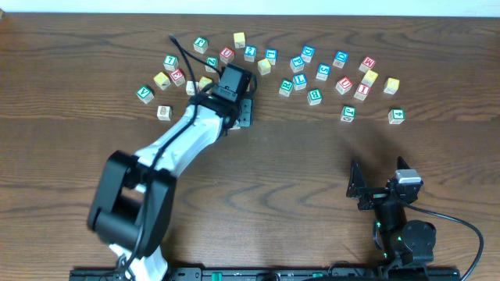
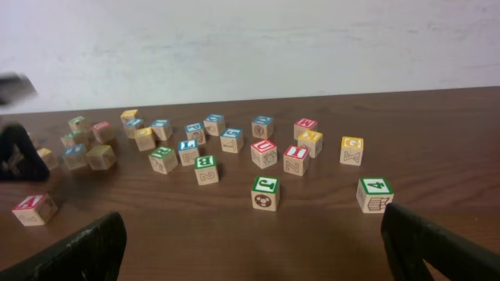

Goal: Spell out AI2

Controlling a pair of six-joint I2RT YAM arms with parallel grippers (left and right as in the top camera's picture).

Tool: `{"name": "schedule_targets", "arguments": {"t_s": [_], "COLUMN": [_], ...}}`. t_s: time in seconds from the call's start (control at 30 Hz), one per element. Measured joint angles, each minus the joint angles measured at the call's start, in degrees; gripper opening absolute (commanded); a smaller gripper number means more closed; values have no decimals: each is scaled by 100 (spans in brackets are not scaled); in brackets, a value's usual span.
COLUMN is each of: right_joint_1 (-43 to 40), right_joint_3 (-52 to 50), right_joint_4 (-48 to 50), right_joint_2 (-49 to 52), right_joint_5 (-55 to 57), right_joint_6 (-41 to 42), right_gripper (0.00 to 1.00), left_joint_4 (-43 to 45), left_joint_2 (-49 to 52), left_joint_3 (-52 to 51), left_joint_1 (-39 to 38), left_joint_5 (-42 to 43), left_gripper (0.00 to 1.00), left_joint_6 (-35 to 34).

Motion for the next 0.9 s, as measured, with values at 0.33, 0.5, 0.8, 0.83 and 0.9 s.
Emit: {"name": "schedule_targets", "arguments": {"t_s": [0.33, 0.5, 0.8, 0.83, 0.9], "right_joint_1": [0, 0, 0, 0, 0], "right_joint_3": [0, 0, 0, 0, 20], "right_joint_4": [0, 0, 605, 702, 813], "right_joint_2": [2, 2, 13, 15, 15], "right_joint_5": [-2, 0, 0, -2, -7], "right_joint_6": [0, 0, -2, 0, -2], "right_gripper": [99, 99, 99, 99, 99], "left_joint_4": [-743, -1034, -297, -127, 149], "left_joint_2": [-898, -1176, -1231, -1235, -1257], "left_joint_3": [0, 0, 0, 2, 2], "left_joint_1": [28, 249, 691, 743, 835], "left_joint_5": [0, 13, 26, 24, 26], "left_gripper": [70, 77, 81, 81, 82], "left_joint_6": [127, 31, -46, -48, -48]}}
